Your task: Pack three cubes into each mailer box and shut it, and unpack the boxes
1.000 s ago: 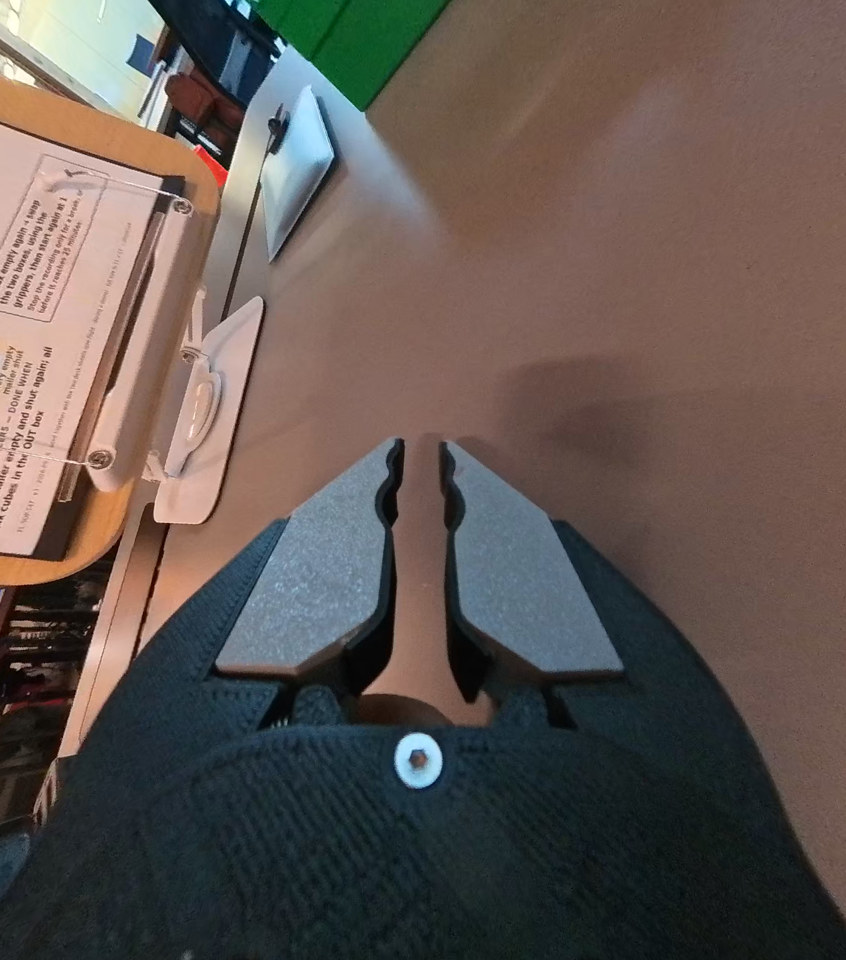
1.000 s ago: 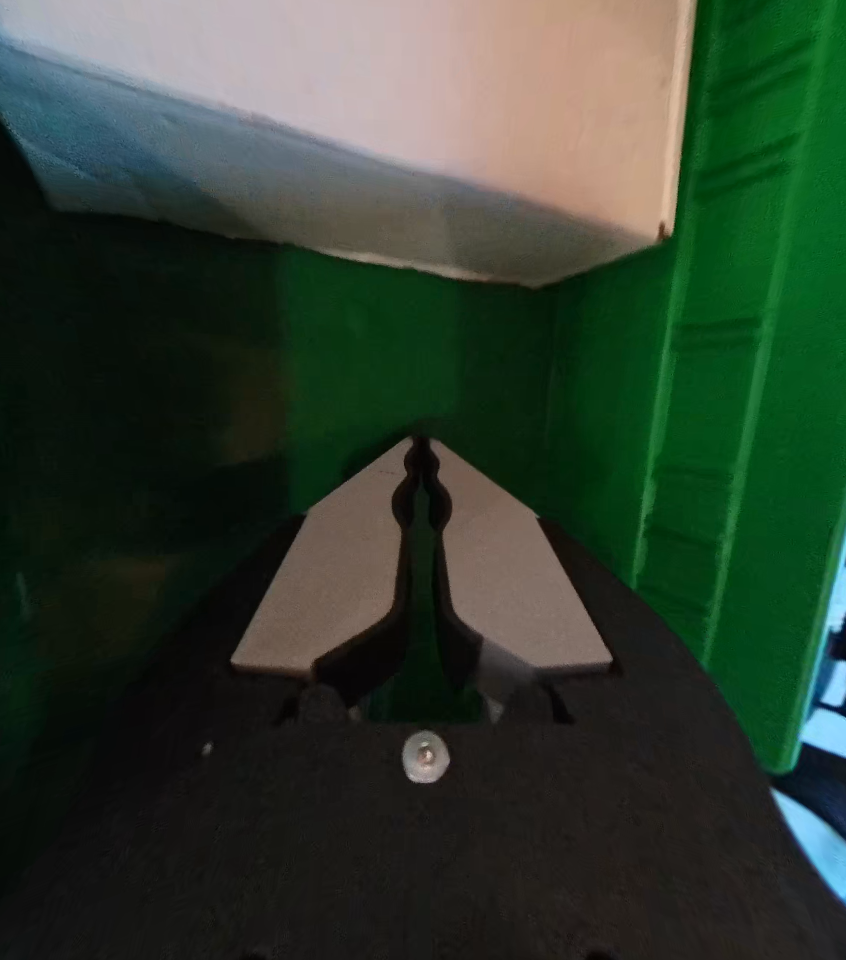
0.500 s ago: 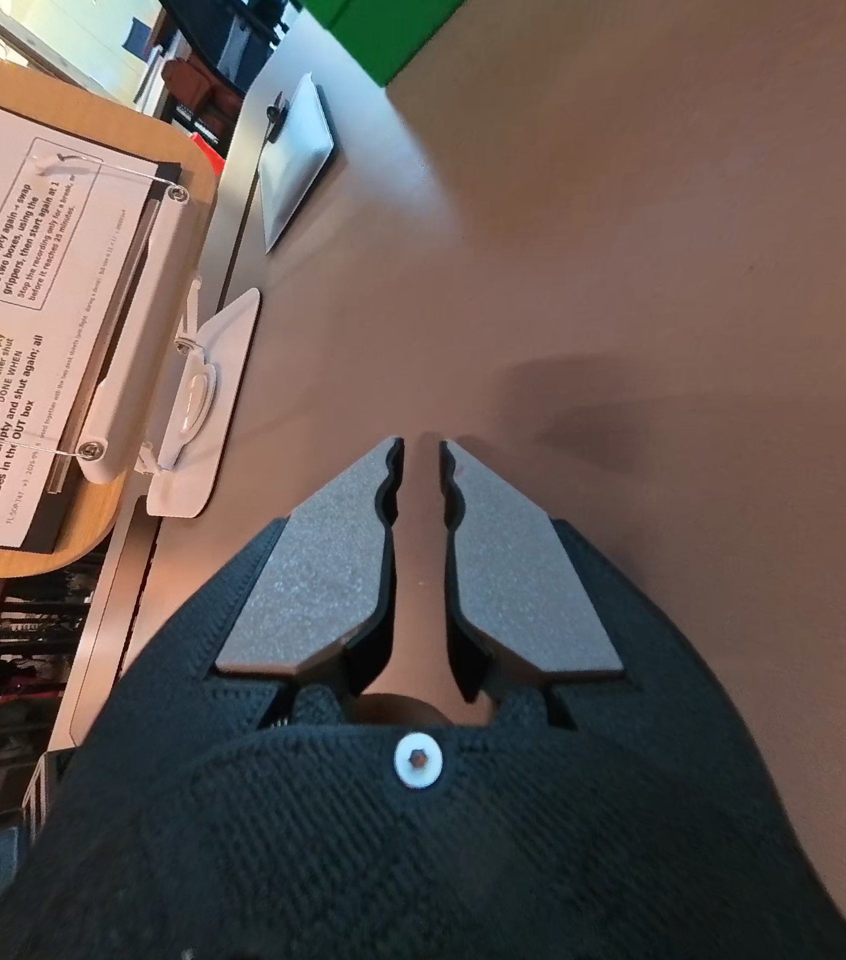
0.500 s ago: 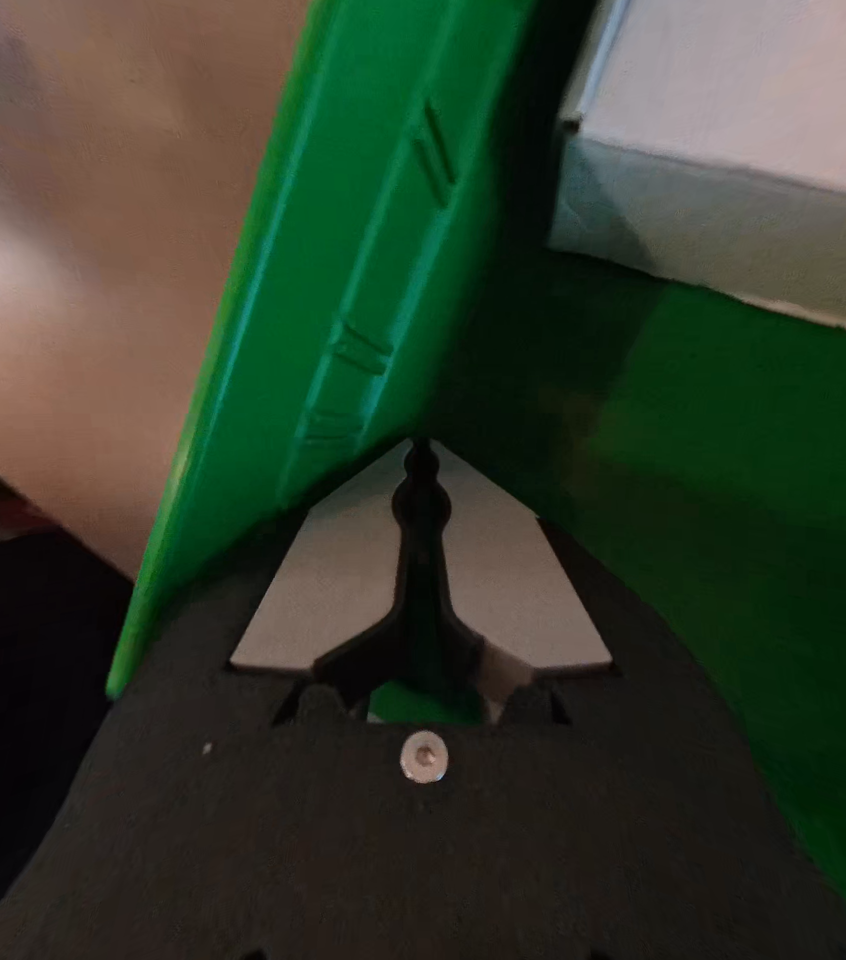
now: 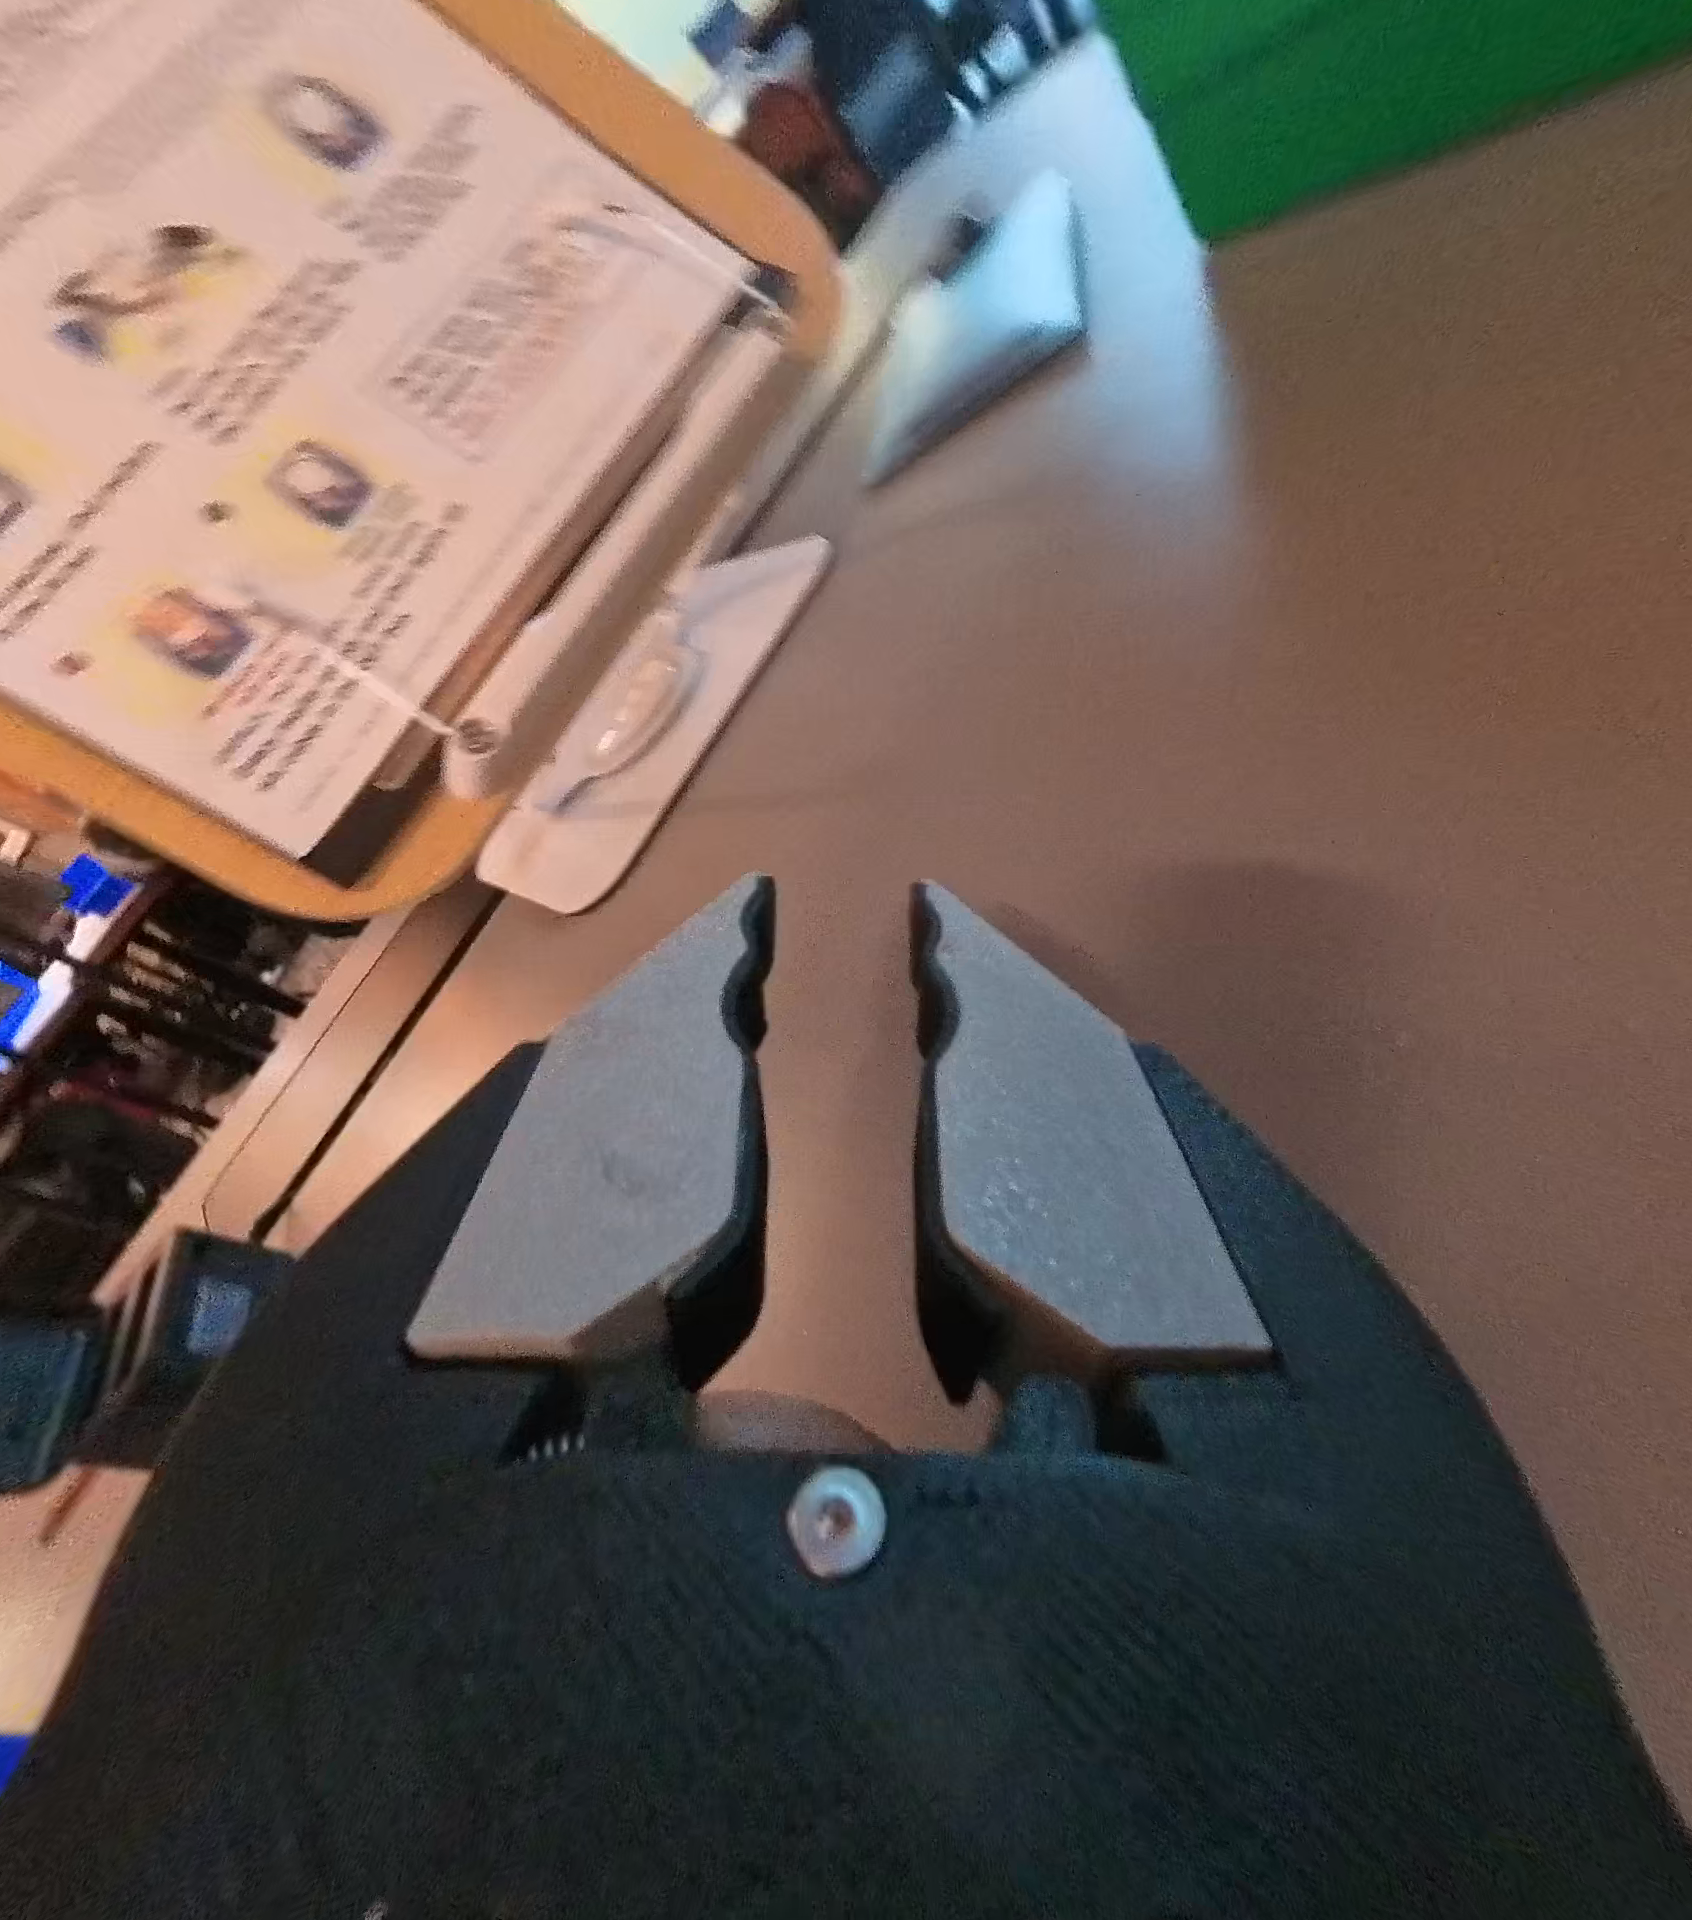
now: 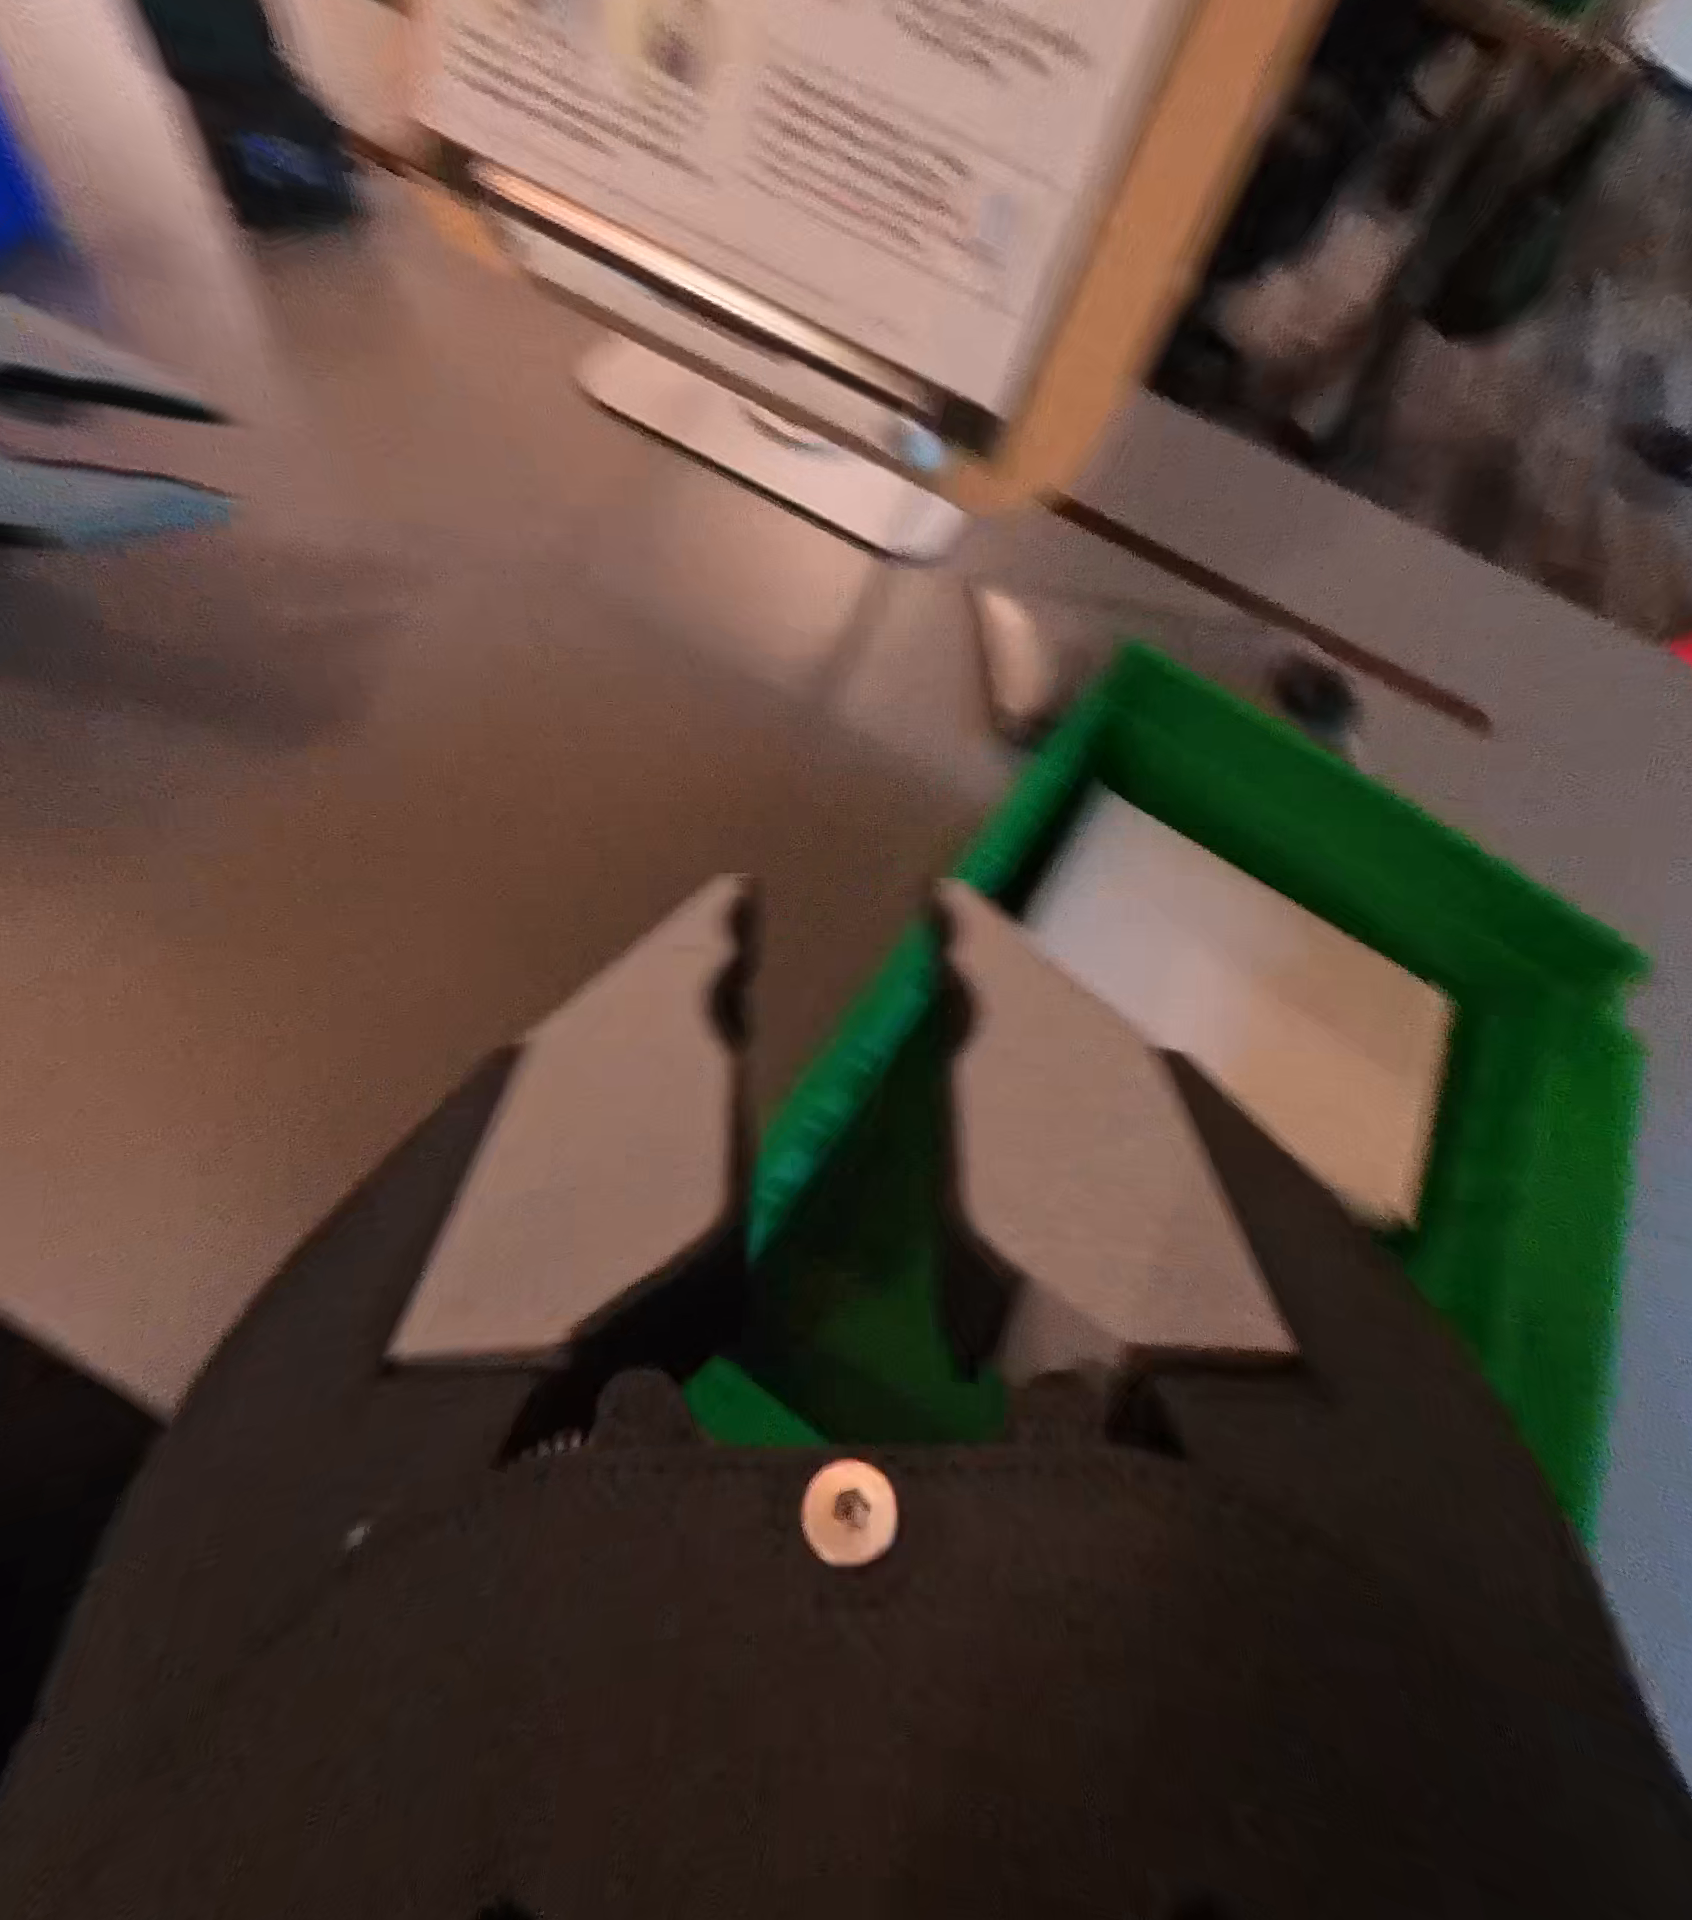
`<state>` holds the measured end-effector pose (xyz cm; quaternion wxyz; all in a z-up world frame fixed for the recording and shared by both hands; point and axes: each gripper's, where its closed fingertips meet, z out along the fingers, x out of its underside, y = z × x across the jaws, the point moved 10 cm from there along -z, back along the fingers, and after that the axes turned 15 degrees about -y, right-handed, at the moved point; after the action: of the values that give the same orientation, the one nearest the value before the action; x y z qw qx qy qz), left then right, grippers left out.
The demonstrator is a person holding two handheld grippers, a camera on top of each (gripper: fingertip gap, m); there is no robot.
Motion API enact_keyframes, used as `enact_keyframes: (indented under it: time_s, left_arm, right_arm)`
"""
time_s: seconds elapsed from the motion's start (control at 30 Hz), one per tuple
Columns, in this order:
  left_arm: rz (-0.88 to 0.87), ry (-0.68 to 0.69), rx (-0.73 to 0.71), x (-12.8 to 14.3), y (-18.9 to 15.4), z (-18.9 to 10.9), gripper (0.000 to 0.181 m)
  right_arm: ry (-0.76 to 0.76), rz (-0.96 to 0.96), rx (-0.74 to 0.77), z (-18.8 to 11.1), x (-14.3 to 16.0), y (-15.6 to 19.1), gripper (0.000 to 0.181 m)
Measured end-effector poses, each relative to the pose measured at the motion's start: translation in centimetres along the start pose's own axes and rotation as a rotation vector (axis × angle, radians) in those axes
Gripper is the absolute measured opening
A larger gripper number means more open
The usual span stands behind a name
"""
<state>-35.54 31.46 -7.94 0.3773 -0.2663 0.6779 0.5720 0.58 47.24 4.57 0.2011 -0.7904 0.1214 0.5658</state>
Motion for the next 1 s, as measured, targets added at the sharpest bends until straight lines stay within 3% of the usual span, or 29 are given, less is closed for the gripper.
enact_keyframes:
  time_s: [0.03,0.1,0.17,0.27,0.33,0.4,0.43,0.5,0.53,0.57,0.63,0.73,1.0]
  left_arm:
    - [-0.044,-0.020,-0.044,-0.1,0.6,-0.1,0.025]
    - [-0.096,-0.041,-0.089,0.1,1.3,-0.4,0.045]
    - [-0.104,-0.025,-0.121,0.4,1.6,-0.5,0.068]
    - [-0.161,0.016,-0.164,0.9,1.9,-0.1,0.090]
    - [-0.240,0.025,-0.203,1.0,2.5,-0.3,0.065]
    - [-0.368,-0.032,-0.193,0.9,3.1,-0.9,0.036]
    - [-0.402,-0.042,-0.196,1.1,3.5,-1.1,0.036]
    - [-0.431,-0.009,-0.250,1.7,4.3,-1.2,0.055]
    - [-0.446,-0.011,-0.259,1.9,4.5,-1.3,0.055]
    - [-0.449,-0.018,-0.255,1.9,4.6,-1.3,0.042]
    - [-0.420,-0.028,-0.264,2.0,4.8,-1.4,0.032]
    - [-0.375,-0.009,-0.266,2.1,4.7,-1.1,0.038]
    - [-0.314,-0.006,-0.311,1.4,3.8,-0.7,0.030]
  right_arm:
    - [-0.030,-0.011,-0.076,0.2,-1.3,2.0,0.059]
    - [-0.101,-0.008,-0.242,1.2,-3.4,6.5,0.066]
    - [-0.214,0.023,-0.401,3.0,-4.5,11.0,0.091]
    - [-0.260,-0.021,-0.510,7.6,-3.8,16.5,0.086]
    - [-0.241,-0.054,-0.492,11.8,-2.6,18.3,0.079]
    - [-0.182,-0.027,-0.469,16.0,-1.2,18.6,0.082]
    - [-0.146,-0.009,-0.458,17.9,-0.7,18.4,0.084]
    - [-0.111,0.004,-0.409,21.0,0.3,17.4,0.084]
    - [-0.112,0.006,-0.388,22.1,0.7,16.8,0.084]
    - [-0.122,0.006,-0.368,23.0,1.2,16.3,0.083]
    - [-0.122,0.022,-0.357,24.1,2.2,15.4,0.084]
    - [-0.093,0.037,-0.380,24.3,3.3,14.6,0.083]
    - [-0.022,0.029,-0.403,24.9,4.0,14.7,0.085]
